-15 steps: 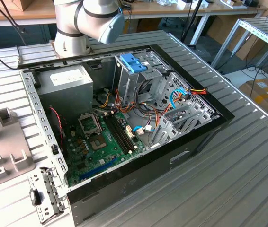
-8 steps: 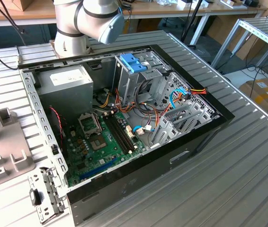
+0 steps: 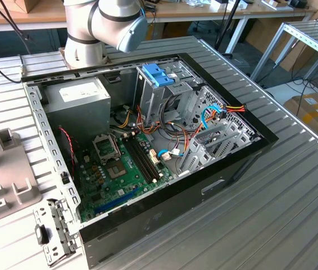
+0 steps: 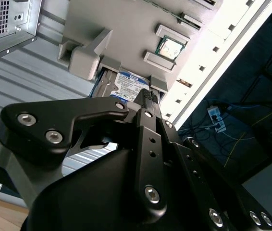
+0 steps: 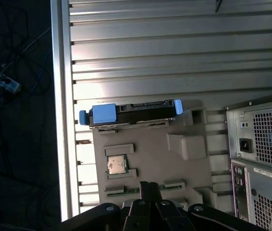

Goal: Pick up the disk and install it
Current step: 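Pick up the disk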

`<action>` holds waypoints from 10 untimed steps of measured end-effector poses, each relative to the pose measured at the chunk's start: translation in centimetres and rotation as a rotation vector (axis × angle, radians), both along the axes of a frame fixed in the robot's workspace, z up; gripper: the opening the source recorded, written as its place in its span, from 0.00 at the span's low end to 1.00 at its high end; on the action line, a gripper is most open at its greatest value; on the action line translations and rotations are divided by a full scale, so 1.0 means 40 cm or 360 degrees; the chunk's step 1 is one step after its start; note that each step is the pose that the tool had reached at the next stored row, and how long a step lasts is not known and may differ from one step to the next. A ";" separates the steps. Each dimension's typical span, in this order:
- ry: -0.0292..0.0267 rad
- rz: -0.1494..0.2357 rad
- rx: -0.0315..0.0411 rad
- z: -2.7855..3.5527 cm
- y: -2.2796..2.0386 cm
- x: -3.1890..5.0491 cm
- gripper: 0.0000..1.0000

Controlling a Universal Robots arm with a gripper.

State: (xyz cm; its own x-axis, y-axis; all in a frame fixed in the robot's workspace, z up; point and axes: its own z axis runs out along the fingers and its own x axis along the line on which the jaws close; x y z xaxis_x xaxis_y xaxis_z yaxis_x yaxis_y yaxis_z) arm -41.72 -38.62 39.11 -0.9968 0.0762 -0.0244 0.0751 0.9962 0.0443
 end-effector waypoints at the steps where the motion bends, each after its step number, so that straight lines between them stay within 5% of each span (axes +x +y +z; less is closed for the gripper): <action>1: -0.00001 0.0000 0.0000 0.000 0.000 0.000 0.11; 10: -0.00001 0.0082 0.0000 0.000 0.000 0.000 0.11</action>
